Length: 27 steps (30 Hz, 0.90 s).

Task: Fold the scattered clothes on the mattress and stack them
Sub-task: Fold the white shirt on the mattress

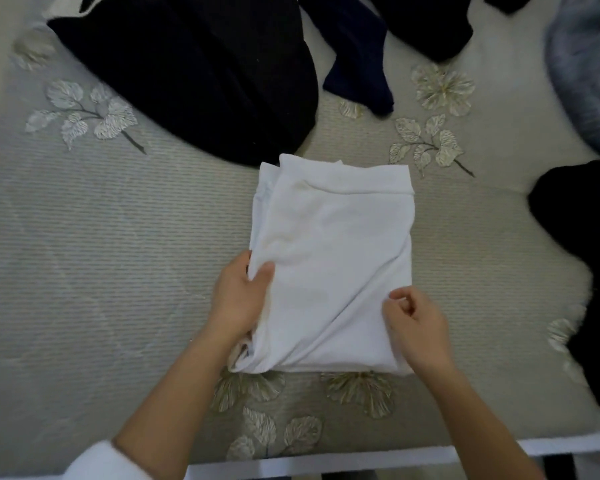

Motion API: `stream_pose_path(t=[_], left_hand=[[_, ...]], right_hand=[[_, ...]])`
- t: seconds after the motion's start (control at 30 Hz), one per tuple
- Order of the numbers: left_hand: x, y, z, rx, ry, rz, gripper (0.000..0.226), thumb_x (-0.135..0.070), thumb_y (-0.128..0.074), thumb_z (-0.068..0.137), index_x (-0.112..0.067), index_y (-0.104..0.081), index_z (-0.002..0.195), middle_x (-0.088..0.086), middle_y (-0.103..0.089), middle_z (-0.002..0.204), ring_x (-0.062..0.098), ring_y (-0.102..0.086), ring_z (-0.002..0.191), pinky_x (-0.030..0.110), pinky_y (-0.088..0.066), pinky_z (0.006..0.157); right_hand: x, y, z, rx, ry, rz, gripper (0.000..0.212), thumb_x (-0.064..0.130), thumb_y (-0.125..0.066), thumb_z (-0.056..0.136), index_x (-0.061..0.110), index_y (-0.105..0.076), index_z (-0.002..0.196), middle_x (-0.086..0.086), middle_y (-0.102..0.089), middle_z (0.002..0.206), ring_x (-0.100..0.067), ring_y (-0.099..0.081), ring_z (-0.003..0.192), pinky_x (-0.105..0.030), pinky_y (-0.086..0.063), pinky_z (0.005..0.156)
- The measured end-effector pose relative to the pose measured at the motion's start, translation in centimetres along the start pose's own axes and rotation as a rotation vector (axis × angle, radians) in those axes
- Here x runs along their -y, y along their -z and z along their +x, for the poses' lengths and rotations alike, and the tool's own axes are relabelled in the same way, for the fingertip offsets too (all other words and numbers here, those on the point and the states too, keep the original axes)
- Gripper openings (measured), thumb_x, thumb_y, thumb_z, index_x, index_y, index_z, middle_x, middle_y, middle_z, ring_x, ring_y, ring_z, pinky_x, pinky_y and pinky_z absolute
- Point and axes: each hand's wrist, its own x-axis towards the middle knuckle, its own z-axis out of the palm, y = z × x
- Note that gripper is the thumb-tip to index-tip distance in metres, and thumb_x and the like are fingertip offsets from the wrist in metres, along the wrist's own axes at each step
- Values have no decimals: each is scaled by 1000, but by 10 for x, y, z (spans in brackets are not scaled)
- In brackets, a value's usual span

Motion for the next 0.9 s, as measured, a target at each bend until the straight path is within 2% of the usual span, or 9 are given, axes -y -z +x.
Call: stream_pose_path(t=[0.07, 0.17, 0.33, 0.4, 0.47, 0.63, 0.7, 0.8, 0.9], left_hand=[[3, -3, 2, -89, 22, -102, 13, -22, -53, 96, -14, -62, 103, -6, -65, 88, 14, -61, 80, 13, -41, 55], [8, -5, 5, -160, -21, 92, 23, -28, -47, 99, -11, -62, 103, -1, -62, 91, 17, -55, 82, 23, -37, 60], [-3, -13, 26, -211, -281, 279, 26, -36, -51, 96, -12, -54, 87, 0, -56, 80, 15, -51, 72, 26, -33, 58], [-4, -14, 37, -264, -211, 129, 30, -32, -49, 98, -11, -51, 77, -4, -52, 68, 9, -47, 62, 20, -35, 55], [2, -13, 48, -290, -44, -64, 31, -34, -50, 97, -10, -56, 78, -3, -56, 70, 11, -53, 65, 25, -44, 63], [6, 3, 42, -273, 116, 48, 36, -48, -56, 89, -13, -61, 96, 3, -63, 93, 25, -60, 88, 38, -48, 79], [5, 13, 21, -222, 152, 90, 44, -56, -56, 84, -19, -55, 108, 4, -64, 103, 26, -61, 93, 43, -50, 86], [11, 18, -22, -149, 208, 121, 51, -55, -56, 85, -19, -47, 120, 3, -59, 106, 26, -58, 97, 39, -45, 82], [17, 12, -60, -133, 232, 105, 52, -45, -61, 87, -19, -43, 127, 1, -54, 111, 20, -55, 97, 35, -43, 78]], right_hand=[[-21, 4, 2, -7, -92, -16, 20, 29, -65, 85, 16, -55, 96, 1, -51, 74, -15, -50, 67, -28, -36, 57], [-37, 1, 1, -13, -149, -14, 37, 41, -69, 81, 16, -50, 100, 1, -53, 81, -14, -53, 73, -28, -37, 59], [-45, -11, 4, -85, -64, -62, 30, 37, -63, 88, 13, -47, 79, -1, -51, 73, -19, -51, 68, -29, -35, 56], [-46, -13, 6, -91, -4, -109, 31, 30, -60, 91, 14, -42, 70, 0, -47, 66, -16, -45, 62, -30, -31, 54], [-49, -14, 9, -80, 21, -132, 32, 27, -59, 92, 15, -40, 67, 0, -45, 64, -14, -42, 60, -32, -29, 55], [-52, -9, 2, -146, 44, -64, 21, 22, -65, 86, 16, -49, 75, 2, -49, 72, -17, -47, 67, -26, -33, 57], [-53, -5, -10, -165, 153, -63, 15, 20, -68, 83, 14, -54, 86, 4, -49, 84, -15, -48, 76, -25, -36, 64], [-64, 0, -31, -101, 456, -184, 32, 40, -61, 79, 13, -55, 96, 2, -48, 95, -11, -44, 84, -20, -39, 70], [-85, -2, -41, -57, 631, -421, 49, 46, -67, 71, 17, -53, 107, -4, -47, 106, -18, -42, 93, -35, -44, 78]])
